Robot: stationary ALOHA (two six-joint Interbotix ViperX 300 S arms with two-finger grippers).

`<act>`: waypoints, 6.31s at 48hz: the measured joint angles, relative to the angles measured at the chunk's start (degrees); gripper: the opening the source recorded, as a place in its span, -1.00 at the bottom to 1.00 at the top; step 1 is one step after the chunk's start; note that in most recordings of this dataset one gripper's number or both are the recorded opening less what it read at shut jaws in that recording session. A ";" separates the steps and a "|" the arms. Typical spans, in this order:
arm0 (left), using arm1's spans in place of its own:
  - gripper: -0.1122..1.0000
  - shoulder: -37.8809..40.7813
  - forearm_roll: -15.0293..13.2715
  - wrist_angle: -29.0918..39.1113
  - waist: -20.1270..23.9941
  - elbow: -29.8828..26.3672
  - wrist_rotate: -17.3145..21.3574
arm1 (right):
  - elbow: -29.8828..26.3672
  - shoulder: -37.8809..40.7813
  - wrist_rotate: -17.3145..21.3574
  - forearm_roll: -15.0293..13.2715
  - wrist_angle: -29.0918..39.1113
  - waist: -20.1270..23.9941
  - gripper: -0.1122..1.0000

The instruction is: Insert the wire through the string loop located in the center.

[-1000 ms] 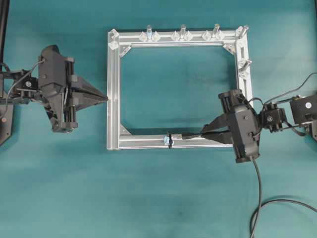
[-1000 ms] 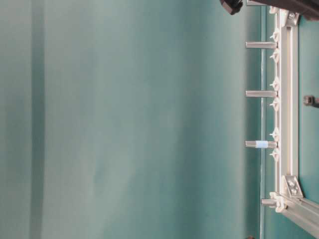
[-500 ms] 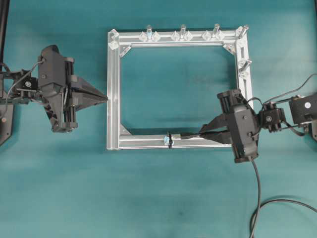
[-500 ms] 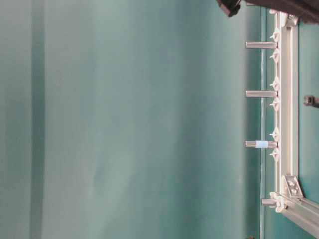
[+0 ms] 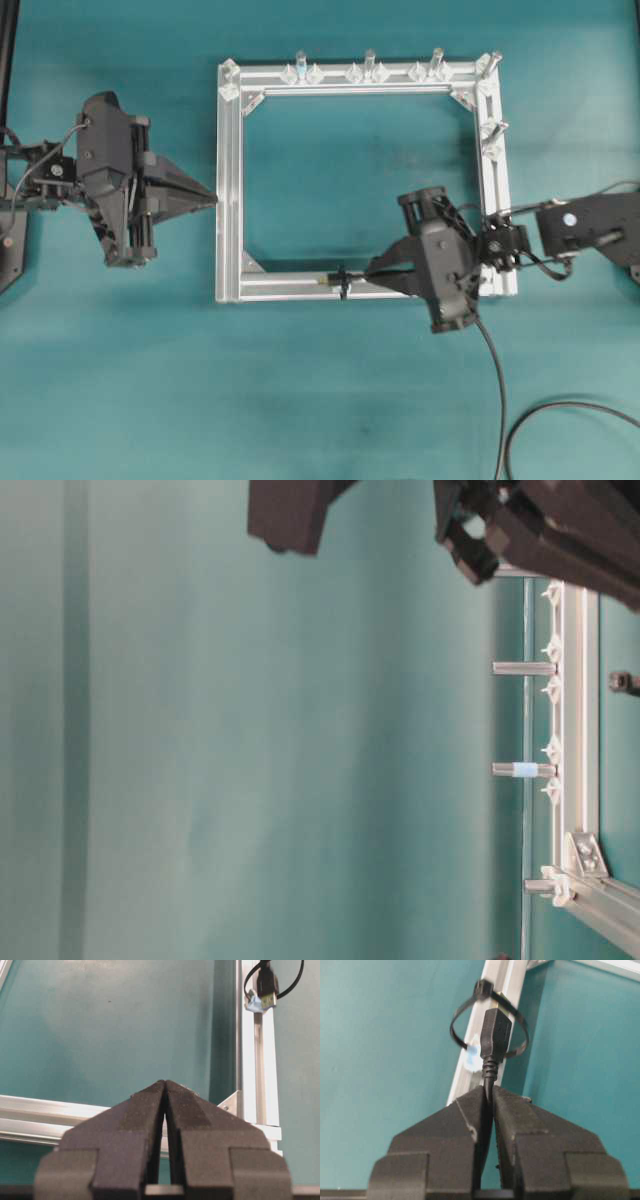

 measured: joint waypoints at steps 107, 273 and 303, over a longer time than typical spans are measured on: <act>-0.80 29.00 0.09 0.26 -8.88 -23.99 0.00 | -4.92 4.31 0.00 -0.09 -0.09 0.00 -0.68; -0.52 34.10 0.09 6.94 -10.72 -29.00 -0.09 | -4.39 4.31 0.35 -0.09 -1.49 0.26 -0.68; -0.52 34.10 0.09 8.35 -10.81 -29.18 -0.09 | -1.05 0.70 0.44 0.00 -0.70 0.18 0.38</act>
